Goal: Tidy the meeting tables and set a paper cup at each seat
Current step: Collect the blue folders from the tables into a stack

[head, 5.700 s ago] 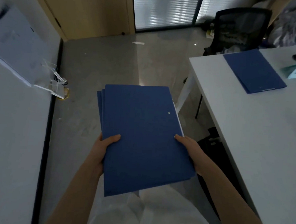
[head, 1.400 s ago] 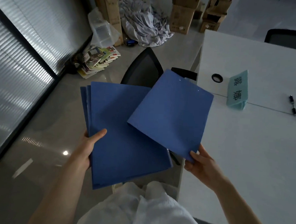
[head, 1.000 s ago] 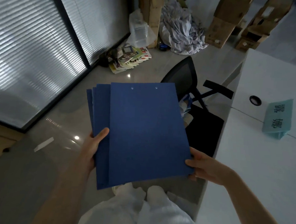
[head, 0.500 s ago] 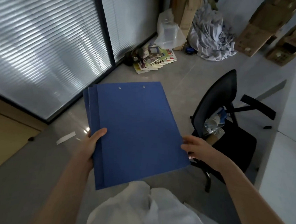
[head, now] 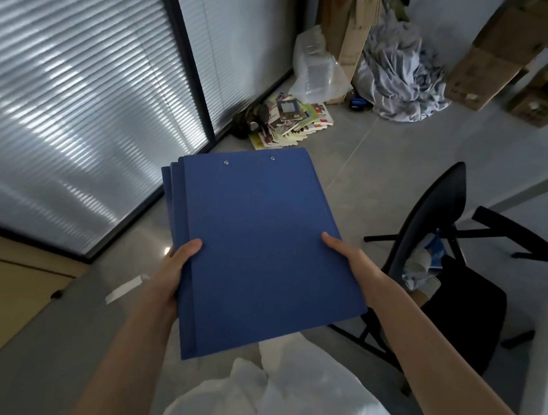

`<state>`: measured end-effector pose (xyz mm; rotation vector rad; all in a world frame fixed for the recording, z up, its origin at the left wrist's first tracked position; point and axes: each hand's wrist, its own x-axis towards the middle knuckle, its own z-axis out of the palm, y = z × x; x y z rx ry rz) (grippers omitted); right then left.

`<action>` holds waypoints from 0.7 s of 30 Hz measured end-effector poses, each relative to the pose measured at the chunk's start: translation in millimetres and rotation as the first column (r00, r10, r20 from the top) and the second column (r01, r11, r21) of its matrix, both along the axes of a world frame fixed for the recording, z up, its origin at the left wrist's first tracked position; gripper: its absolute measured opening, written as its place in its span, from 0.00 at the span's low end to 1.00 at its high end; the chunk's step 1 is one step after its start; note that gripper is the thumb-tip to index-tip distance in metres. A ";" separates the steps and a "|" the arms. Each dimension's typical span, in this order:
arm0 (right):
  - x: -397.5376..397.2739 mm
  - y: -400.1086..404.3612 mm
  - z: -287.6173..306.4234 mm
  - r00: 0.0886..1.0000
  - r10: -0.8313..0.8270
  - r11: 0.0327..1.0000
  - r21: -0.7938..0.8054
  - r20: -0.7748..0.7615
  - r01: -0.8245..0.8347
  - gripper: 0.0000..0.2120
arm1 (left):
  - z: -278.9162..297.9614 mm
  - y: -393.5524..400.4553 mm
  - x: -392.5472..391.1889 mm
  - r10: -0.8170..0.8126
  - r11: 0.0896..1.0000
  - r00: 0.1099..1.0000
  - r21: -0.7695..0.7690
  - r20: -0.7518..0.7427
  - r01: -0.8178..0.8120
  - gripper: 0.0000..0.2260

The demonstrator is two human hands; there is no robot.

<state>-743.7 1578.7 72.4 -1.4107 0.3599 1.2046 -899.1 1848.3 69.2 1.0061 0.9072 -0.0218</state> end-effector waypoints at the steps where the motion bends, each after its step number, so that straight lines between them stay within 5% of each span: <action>1: 20.6 4.9 0.4 1.000 0.002 1.000 -0.001 -0.008 -0.002 0.26 | -1.3 6.0 24.2 -0.015 1.000 1.000 0.001 -0.007 0.015 0.36; 5: 75.1 18.1 6.6 1.000 -0.019 1.000 0.007 0.017 0.019 0.20 | -0.3 19.5 92.7 -0.037 0.999 0.999 -0.007 -0.018 0.037 0.33; 11: 163.0 24.6 8.9 0.993 -0.088 0.994 0.065 0.075 0.083 0.26 | -0.2 35.9 203.5 -0.125 0.992 0.992 0.017 -0.037 0.125 0.35; 21: 288.3 33.5 0.3 0.949 -0.301 0.954 0.016 0.095 0.301 0.17 | -3.6 55.4 392.8 -0.329 0.943 0.942 0.033 -0.067 0.332 0.11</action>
